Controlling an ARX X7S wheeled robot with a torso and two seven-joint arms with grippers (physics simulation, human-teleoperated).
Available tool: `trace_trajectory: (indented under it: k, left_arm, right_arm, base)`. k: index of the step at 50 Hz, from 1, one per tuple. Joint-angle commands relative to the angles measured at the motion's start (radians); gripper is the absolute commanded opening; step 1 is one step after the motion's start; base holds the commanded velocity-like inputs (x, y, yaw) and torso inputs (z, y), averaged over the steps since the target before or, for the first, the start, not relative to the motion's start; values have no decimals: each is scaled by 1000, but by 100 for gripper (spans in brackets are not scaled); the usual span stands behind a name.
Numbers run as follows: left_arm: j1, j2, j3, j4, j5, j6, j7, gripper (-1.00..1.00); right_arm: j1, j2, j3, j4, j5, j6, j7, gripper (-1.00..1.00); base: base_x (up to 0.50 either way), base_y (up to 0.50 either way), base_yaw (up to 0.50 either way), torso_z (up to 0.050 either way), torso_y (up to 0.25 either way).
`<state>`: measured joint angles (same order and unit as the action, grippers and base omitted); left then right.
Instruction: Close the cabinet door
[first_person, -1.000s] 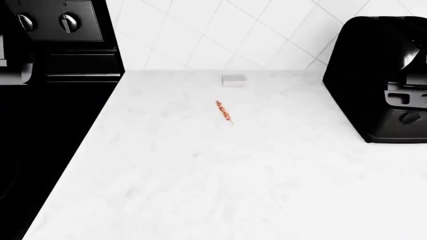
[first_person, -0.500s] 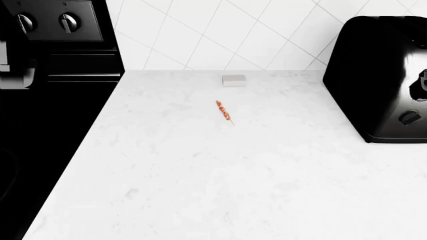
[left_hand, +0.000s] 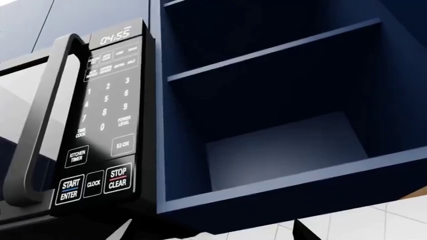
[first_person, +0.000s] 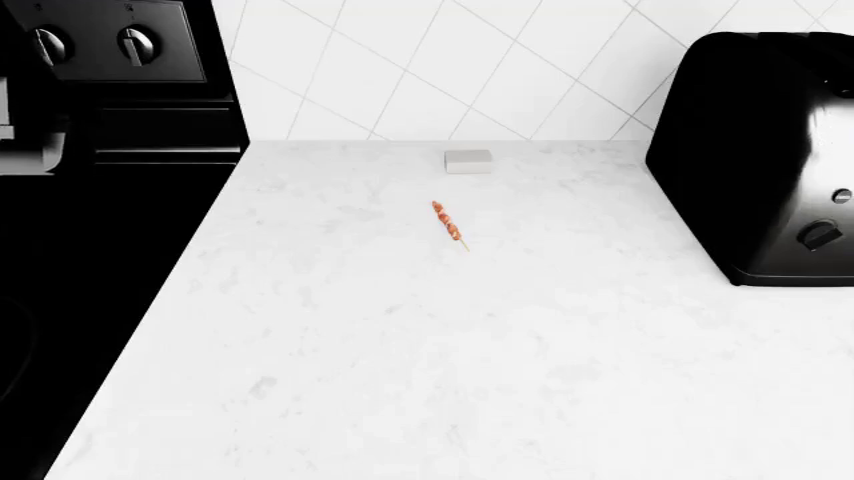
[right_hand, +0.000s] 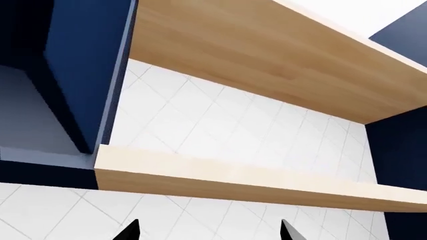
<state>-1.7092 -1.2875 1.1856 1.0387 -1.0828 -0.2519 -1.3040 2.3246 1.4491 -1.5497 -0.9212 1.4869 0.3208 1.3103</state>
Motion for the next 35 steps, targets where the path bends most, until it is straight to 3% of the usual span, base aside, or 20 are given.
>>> trace_trajectory:
  k: [1, 35]
  left_arm:
    - [-22, -4, 13, -1, -7, 2, -1, 100]
    - [-23, -34, 52, -1, 17, 36, -8, 100]
  right_arm:
    - [6, -35, 146, 74, 71, 94, -46, 100]
    - [-5, -267, 415, 316, 96, 388, -118, 100]
  base:
    - [0, 0, 0, 0, 0]
    - [0, 0, 0, 0, 0]
